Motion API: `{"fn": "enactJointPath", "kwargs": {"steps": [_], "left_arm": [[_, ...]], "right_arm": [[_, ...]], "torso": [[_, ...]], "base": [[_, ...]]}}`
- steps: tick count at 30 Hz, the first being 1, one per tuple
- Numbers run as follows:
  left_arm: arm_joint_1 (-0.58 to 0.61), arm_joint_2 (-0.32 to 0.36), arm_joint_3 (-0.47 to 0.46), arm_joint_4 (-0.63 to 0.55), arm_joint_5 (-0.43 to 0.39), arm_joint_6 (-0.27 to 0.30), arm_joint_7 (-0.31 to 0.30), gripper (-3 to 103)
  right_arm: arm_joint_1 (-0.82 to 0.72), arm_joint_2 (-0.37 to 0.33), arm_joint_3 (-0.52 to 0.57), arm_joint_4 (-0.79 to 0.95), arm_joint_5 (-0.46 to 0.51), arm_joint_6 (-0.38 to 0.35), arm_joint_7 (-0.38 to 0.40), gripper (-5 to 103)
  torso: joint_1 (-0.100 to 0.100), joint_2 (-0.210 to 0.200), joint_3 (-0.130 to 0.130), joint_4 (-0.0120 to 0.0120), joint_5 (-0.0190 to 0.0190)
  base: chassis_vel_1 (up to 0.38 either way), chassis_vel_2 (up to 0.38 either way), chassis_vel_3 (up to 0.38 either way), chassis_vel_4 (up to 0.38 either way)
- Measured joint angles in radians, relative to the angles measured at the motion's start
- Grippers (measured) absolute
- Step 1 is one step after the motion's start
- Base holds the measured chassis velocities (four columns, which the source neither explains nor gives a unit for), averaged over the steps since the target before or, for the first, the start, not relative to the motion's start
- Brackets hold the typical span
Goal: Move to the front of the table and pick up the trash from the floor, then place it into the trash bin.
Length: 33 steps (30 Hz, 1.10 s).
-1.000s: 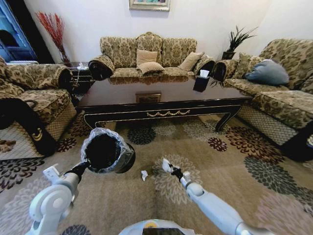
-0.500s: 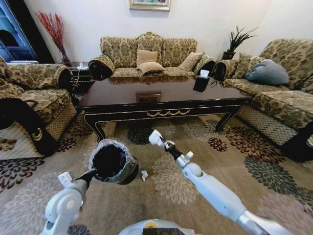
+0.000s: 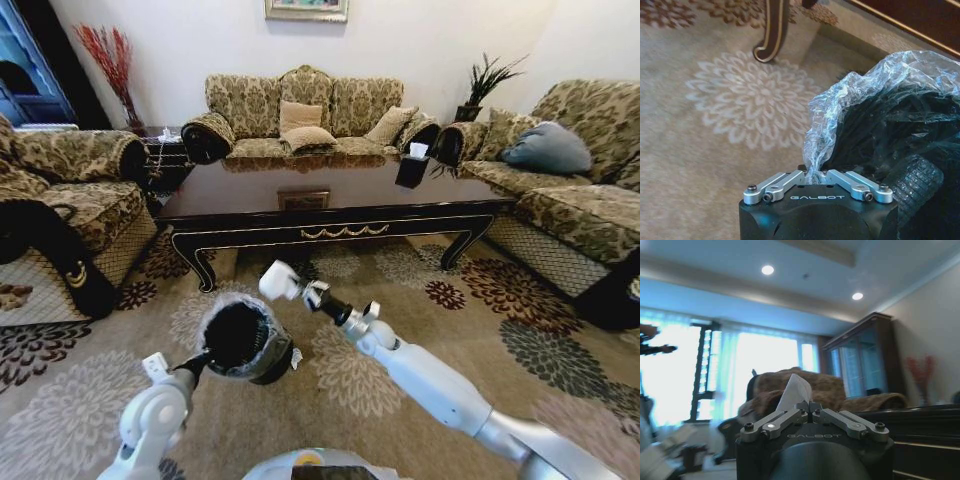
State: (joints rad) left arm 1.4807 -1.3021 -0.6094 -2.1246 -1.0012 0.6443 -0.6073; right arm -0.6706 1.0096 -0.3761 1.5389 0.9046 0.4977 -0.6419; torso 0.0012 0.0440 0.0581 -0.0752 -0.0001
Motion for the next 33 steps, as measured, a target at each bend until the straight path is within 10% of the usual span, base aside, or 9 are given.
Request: {"fn": "enactJointPath", "kwargs": {"steps": [15, 33], "left_arm": [[-0.07, -0.041, 0.048, 0.035, 0.004, -0.001, -0.012, 2], [-0.037, -0.068, 0.003, -0.033, 0.005, -0.001, -0.007, 2]], "right_arm": [[0.007, 0.04, -0.037, -0.095, -0.082, 0.049, -0.067, -1], [-0.021, 0.038, -0.027, -0.117, -0.092, 0.073, -0.085, 63]], "torso": [[0.0, 0.0, 0.0, 0.0001, 0.0001], [0.0, 0.0, 0.0, 0.0002, 0.0001]], "base": [[0.0, 0.0, 0.0, 0.0], [0.0, 0.0, 0.0, 0.0]]}}
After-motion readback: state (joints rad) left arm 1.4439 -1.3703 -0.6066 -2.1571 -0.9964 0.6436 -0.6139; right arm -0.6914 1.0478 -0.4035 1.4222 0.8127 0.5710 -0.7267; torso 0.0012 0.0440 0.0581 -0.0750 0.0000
